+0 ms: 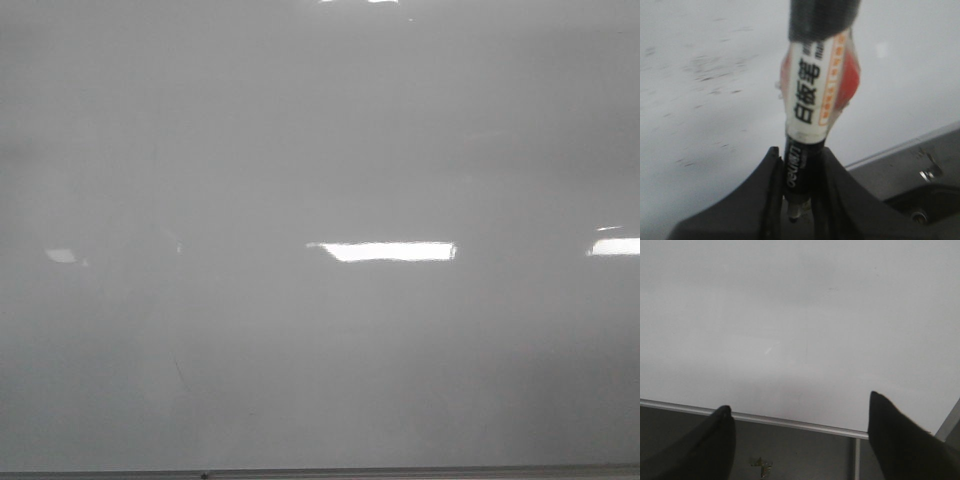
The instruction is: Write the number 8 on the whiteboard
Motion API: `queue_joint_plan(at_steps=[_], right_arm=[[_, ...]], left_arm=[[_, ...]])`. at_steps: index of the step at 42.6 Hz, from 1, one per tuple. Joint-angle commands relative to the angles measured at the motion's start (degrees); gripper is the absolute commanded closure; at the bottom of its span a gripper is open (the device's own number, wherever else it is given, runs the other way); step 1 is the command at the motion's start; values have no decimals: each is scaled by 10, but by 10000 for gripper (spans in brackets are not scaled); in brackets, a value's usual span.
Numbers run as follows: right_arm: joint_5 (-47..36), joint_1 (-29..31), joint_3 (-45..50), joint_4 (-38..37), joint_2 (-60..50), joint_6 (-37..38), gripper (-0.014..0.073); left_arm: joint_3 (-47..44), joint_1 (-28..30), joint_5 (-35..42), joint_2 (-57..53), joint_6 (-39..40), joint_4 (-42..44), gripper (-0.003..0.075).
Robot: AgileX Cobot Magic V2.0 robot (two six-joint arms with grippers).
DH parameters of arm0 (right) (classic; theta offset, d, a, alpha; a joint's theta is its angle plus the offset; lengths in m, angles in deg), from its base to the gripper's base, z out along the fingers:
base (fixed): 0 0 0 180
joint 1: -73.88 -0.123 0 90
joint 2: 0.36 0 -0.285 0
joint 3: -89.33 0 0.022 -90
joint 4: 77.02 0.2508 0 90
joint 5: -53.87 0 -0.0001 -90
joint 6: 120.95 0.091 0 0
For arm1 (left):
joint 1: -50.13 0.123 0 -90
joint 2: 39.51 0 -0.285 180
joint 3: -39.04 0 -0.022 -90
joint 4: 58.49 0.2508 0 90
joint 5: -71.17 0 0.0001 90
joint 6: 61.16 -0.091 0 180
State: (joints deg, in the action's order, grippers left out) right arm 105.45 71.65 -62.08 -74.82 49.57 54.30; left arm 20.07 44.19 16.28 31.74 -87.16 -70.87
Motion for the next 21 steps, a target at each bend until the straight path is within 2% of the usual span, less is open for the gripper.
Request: queue_joint_plan(at_steps=[1,12,17,21], right_arm=[[-25,0,-20,29,6,-33,22],[2,0,-26,157,51,-150,22],[27,-17,-40,221,81,-256,25],[42,-65,-50,267,104,-354,25]], left_arm=[[43,-47,-20,10,-75,-66,741],[106,-214,-53,95,-142,-66,741],[119,-282,-57,127,-154,-49,741],[121,-335,-55,146,-166,-37,741]])
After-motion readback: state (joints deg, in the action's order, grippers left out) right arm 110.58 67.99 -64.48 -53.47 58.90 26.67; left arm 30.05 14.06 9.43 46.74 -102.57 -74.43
